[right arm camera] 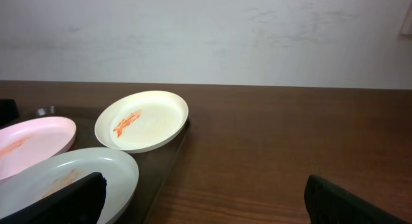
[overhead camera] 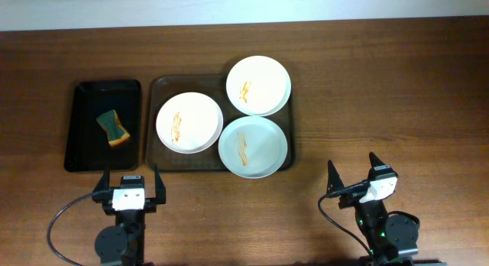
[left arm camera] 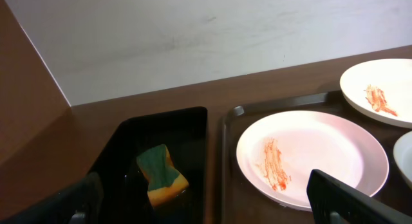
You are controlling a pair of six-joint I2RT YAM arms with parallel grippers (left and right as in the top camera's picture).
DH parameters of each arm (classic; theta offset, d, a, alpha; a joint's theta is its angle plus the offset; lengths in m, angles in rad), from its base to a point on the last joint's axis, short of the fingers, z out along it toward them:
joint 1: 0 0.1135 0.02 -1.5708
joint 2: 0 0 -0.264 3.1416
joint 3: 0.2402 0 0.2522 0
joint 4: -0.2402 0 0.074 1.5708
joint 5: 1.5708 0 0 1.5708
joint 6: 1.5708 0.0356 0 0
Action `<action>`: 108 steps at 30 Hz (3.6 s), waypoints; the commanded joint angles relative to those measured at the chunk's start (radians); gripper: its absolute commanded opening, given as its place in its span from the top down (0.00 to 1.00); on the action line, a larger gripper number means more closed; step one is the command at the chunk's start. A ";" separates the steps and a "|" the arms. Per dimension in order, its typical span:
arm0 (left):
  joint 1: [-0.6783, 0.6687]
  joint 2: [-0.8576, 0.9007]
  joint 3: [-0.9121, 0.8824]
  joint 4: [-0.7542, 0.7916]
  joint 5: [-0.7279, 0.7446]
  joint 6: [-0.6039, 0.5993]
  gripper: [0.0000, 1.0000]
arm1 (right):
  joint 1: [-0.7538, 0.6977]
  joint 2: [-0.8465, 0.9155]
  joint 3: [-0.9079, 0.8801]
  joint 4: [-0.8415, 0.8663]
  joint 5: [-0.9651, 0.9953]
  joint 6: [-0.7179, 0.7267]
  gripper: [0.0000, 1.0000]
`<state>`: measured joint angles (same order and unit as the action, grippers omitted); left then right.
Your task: Clean dirty plates on tray and stack at the side
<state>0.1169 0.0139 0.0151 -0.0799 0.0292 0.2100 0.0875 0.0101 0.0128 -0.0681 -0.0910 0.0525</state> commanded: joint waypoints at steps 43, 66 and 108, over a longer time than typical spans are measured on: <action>-0.005 -0.008 -0.006 -0.001 -0.002 0.016 0.01 | -0.005 -0.007 -0.007 -0.003 0.009 0.004 0.02; -0.005 -0.008 -0.006 -0.001 0.007 0.016 0.01 | -0.005 -0.007 -0.007 -0.003 0.009 0.004 0.02; -0.005 0.138 0.248 0.045 0.170 -0.114 0.01 | -0.005 0.075 0.199 0.029 -0.176 0.004 0.02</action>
<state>0.1169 0.0761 0.1623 -0.0093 0.1764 0.1078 0.0875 0.0322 0.1249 -0.0257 -0.2276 0.0525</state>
